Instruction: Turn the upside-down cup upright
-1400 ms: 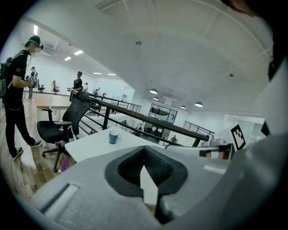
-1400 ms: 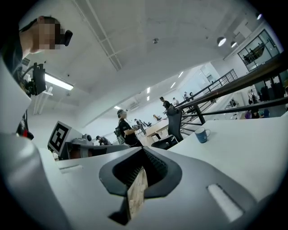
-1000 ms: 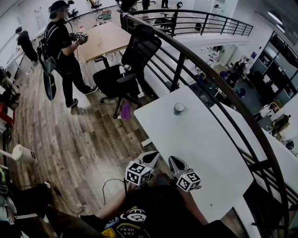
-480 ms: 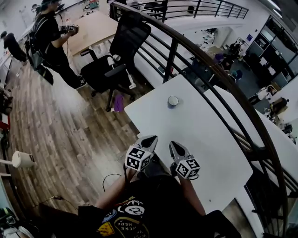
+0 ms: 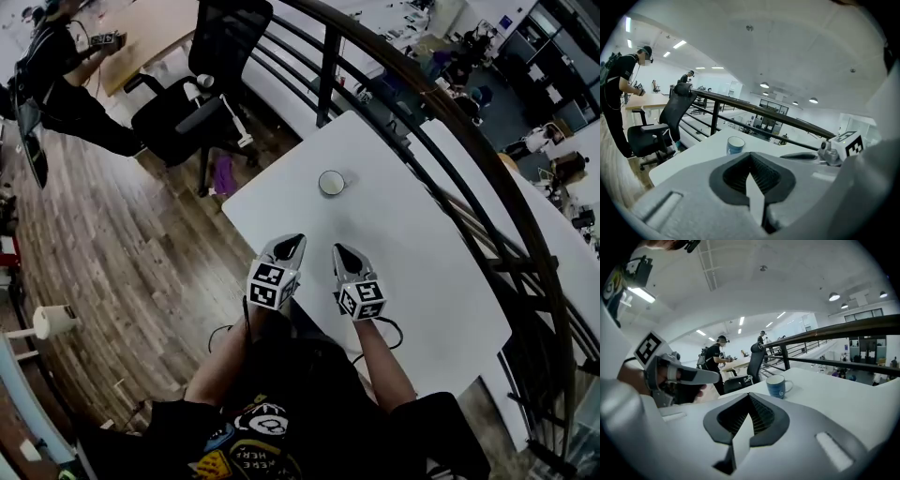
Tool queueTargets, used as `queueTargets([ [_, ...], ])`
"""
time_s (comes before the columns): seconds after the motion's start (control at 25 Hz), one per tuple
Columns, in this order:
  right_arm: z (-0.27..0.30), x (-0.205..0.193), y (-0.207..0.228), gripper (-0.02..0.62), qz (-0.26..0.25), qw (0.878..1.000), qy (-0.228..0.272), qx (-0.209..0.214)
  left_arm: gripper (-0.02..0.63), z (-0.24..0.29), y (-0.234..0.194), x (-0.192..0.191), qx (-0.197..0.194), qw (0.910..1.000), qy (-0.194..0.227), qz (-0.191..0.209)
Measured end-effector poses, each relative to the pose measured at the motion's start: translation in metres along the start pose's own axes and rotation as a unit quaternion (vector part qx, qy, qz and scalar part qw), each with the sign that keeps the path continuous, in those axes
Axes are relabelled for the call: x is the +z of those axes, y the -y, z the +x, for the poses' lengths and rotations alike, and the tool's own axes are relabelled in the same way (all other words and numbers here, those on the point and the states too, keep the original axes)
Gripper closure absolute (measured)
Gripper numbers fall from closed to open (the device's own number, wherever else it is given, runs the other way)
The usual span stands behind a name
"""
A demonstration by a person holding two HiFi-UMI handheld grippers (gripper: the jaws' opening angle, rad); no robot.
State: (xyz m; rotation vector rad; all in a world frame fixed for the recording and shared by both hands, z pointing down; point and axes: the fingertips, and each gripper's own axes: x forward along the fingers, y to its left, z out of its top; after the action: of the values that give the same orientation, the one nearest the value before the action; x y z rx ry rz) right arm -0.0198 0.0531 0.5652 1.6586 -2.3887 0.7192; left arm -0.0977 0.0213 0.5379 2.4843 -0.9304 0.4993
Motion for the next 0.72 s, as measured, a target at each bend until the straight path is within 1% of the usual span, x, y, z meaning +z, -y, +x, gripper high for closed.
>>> queueTargets([
  [0.08,0.027,-0.009,0.025,0.597,-0.011,1.000,0.001,-0.027,0.601,0.014,-0.010,0.001,0.009,0.9999,-0.004,-0.004],
  [0.16,0.055,-0.016,0.047,0.594,-0.026,0.998,0.008,-0.048,0.601,0.020,-0.015,0.006,0.008,0.9999,0.001,-0.010],
  [0.24,0.085,-0.022,0.068,0.457,-0.027,0.997,0.012,-0.070,0.601,0.022,-0.019,0.008,0.003,0.9999,0.002,-0.011],
  [0.32,0.113,-0.021,0.083,0.380,-0.023,0.996,0.020,-0.089,0.601,0.022,-0.024,0.004,0.000,0.9998,-0.002,-0.022],
  [0.44,0.151,-0.021,0.099,0.270,-0.048,0.992,0.016,-0.119,0.601,0.017,-0.036,-0.007,-0.002,0.9992,-0.015,-0.038],
  [0.56,0.177,-0.025,0.111,0.193,-0.063,0.987,0.004,-0.150,0.601,0.008,-0.049,-0.015,0.000,0.9979,-0.032,-0.056],
  [0.72,0.209,-0.015,0.128,0.183,-0.071,0.980,-0.001,-0.185,0.601,0.016,-0.078,-0.014,0.004,0.9969,-0.041,-0.066],
])
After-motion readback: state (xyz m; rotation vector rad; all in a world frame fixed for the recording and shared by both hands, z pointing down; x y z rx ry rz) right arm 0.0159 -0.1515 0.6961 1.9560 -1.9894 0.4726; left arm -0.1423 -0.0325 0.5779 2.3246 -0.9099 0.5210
